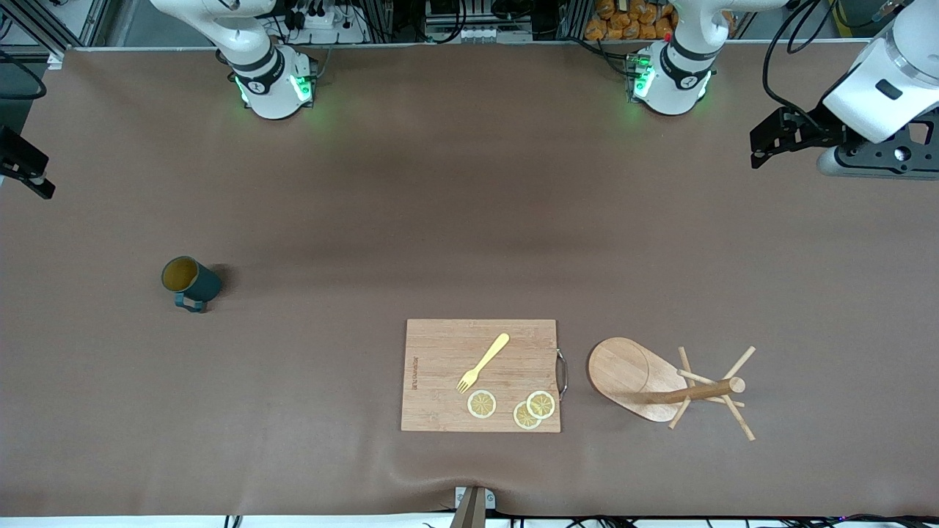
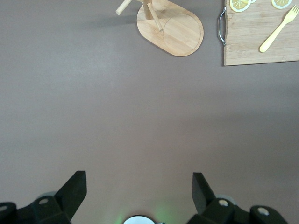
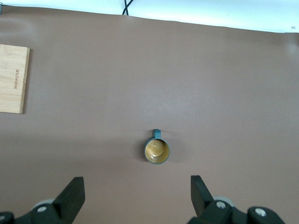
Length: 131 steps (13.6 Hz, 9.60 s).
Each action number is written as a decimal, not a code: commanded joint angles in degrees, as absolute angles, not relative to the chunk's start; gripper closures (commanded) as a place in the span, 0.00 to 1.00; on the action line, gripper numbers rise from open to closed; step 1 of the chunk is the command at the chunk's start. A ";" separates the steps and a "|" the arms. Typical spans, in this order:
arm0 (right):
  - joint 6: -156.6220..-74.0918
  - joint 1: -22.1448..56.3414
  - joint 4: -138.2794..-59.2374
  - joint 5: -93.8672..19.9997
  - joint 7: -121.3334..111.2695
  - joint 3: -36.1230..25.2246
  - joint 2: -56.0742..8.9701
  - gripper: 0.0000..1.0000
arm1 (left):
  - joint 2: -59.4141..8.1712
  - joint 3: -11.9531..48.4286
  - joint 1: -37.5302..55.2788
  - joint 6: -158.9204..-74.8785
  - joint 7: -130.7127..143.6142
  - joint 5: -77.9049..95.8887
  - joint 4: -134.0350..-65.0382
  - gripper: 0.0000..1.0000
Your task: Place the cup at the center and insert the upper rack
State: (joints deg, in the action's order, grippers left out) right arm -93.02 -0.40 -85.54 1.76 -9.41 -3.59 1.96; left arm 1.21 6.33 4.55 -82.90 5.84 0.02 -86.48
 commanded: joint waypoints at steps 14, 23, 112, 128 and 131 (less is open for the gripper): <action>-91.14 0.44 -84.73 3.43 -9.06 -3.69 -10.79 0.00 | 0.97 6.94 4.75 -82.35 5.98 -0.88 -86.13 0.00; -91.06 -1.67 -85.08 2.55 -9.67 -3.60 -17.13 0.00 | 1.58 7.65 4.83 -82.09 6.51 -0.27 -86.04 0.00; -135.97 56.16 -86.57 -20.39 111.36 -3.43 -42.36 1.00 | -0.62 8.88 4.57 -80.33 6.68 1.76 -84.20 0.00; -114.98 51.43 -80.25 -20.39 111.18 -3.87 -33.51 0.00 | -1.32 8.79 5.36 -82.18 6.77 2.20 -84.11 0.00; -107.78 45.29 -79.81 -21.79 110.40 -3.52 -27.88 0.00 | -2.28 9.14 5.54 -82.70 6.86 2.55 -84.02 0.00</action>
State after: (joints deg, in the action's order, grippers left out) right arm -112.39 50.08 -78.82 -19.63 110.98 -4.52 -32.37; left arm -1.77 8.91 5.38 -81.95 5.95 1.78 -84.30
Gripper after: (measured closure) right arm 0.000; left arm 0.000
